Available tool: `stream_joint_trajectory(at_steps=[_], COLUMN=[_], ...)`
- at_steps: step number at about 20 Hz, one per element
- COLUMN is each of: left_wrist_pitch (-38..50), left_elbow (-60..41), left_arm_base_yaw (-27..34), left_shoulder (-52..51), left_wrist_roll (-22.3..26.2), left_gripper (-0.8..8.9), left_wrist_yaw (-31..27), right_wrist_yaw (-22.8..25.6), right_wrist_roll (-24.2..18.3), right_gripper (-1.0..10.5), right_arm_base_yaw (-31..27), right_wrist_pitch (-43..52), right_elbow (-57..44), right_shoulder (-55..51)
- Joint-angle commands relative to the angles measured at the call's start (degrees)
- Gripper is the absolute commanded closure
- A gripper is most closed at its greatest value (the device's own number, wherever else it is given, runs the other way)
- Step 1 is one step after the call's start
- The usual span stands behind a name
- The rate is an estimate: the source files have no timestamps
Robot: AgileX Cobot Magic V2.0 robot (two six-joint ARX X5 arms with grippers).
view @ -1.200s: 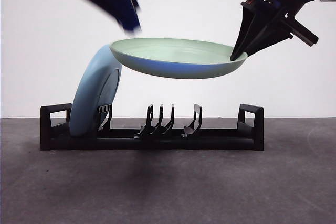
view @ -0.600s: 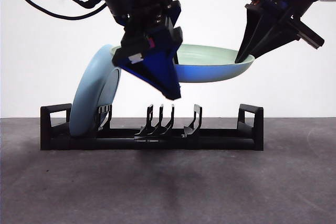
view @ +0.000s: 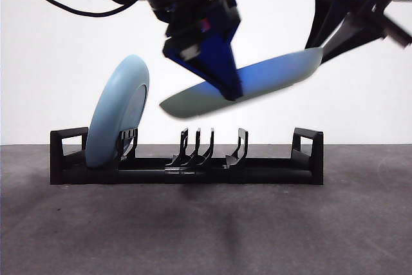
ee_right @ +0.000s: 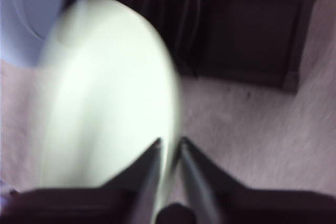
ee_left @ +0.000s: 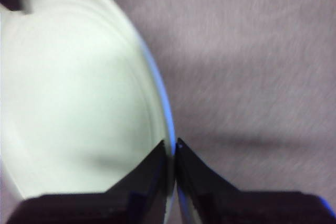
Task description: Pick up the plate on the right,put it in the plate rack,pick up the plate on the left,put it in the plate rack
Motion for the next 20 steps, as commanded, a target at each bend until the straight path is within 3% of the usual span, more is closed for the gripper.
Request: stream_joint_trajectory(at_steps=[1, 6, 9, 14, 17, 20], left_wrist_pitch=[0.7, 10.9, 19.7, 37.7, 43.6, 46.8], left_elbow=[-0.4, -0.3, -0.2, -0.2, -0.2, -0.2], left_arm_base_yaw=[0.1, 1.7, 5.9, 17.8, 21.6, 25.1], left_shoulder=[0.4, 0.4, 0.4, 0.4, 0.4, 0.5], left_wrist_roll=[-5.2, -18.7, -28.3, -48.9, -54.8, -57.6], left_gripper=[8.23, 8.23, 8.23, 8.23, 8.23, 8.23], left_wrist_yaw=[1.6, 11.3, 18.9, 36.8, 38.1, 38.1], right_wrist_yaw=[0.3, 8.4, 12.5, 13.2, 13.2, 13.2], right_wrist_roll=[-0.5, -0.5, -0.5, -0.5, -0.5, -0.5], right_gripper=[7.2, 7.2, 7.3, 7.3, 7.3, 7.3], right_arm_base_yaw=[-2.2, -6.7, -8.8, -9.3, -9.3, -9.3], right_wrist_pitch=[2.4, 7.9, 9.1, 9.1, 9.2, 9.6], right_elbow=[0.4, 0.4, 0.4, 0.4, 0.4, 0.4], right_shoulder=[-4.2, -13.7, -18.0, -19.5, -19.4, -19.3])
